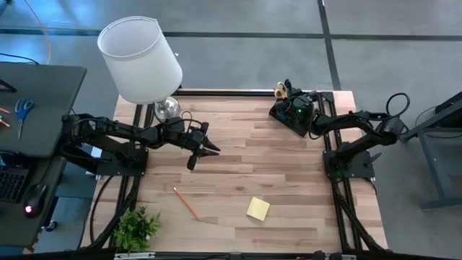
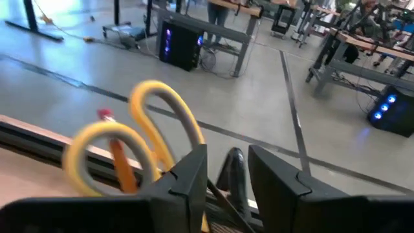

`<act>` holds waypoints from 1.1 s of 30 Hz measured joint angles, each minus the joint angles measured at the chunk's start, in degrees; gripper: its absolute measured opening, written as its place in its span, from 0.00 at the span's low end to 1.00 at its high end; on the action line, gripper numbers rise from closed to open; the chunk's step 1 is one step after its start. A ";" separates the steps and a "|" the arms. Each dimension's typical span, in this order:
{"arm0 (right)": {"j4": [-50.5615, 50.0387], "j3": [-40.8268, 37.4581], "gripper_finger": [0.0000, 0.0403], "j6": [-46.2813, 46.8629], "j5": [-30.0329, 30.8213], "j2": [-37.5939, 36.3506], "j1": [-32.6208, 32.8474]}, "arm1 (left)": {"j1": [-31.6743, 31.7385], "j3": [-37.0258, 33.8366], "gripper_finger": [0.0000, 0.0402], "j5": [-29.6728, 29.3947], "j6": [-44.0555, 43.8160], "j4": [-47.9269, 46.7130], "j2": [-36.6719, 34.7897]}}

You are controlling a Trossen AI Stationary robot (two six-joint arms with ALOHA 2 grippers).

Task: Pick and place office supplies into organizer
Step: Put the orange pencil into the mesh desk organizer

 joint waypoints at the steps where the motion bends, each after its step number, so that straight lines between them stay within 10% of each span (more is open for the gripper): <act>1: 0.67 0.00 0.26 -0.01 -0.01 0.00 0.34 | 0.00 0.00 0.14 0.00 0.00 -0.07 0.00; 10: 5.10 0.02 0.22 -3.51 -1.43 -5.06 5.74 | 0.00 0.00 0.14 0.00 -0.01 -1.09 0.00; 21: 3.73 0.02 0.23 5.74 -31.37 -9.73 11.20 | 0.00 1.76 0.14 -0.04 -2.55 -4.81 -1.05; 33: 3.62 0.02 0.23 2.95 -18.27 -9.64 31.65 | -4.17 3.26 0.14 7.33 2.72 -30.52 -4.70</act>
